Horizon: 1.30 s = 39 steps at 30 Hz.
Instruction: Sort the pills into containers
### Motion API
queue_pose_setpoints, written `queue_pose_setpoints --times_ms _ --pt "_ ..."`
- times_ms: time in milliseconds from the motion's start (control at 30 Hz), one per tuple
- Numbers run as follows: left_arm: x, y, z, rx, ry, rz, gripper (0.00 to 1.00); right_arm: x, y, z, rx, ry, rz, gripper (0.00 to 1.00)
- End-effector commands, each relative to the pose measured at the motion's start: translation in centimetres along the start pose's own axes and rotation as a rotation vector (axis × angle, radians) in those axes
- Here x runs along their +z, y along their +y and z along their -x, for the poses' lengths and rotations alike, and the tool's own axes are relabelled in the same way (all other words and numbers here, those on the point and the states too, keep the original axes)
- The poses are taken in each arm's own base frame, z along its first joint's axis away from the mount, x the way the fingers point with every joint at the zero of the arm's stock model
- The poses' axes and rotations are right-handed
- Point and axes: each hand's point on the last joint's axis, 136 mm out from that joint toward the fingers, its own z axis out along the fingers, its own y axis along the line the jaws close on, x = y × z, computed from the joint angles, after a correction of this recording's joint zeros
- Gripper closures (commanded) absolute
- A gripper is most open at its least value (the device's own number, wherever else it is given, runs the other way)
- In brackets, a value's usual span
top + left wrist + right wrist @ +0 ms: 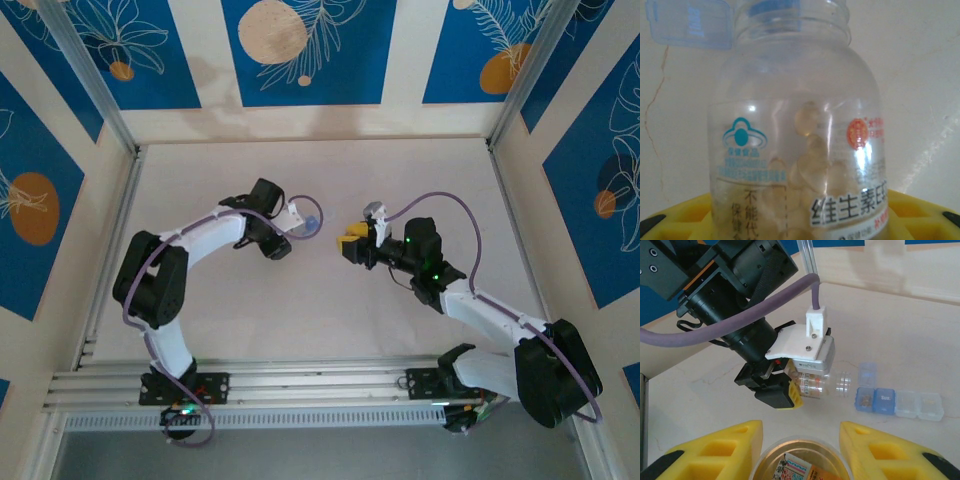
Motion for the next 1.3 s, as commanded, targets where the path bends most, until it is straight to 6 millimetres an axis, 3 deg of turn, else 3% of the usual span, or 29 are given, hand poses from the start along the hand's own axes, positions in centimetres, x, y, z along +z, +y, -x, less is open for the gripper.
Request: queue_pose_setpoints --times_ms 0,1267 --pt "0.1 1.0 -0.3 0.017 0.049 0.013 1.00 0.2 0.4 -0.2 0.008 0.009 0.021 1.00" --pt "1.3 2.3 0.4 0.109 0.221 0.006 1.00 0.6 1.2 -0.4 0.015 0.023 0.053 1.00"
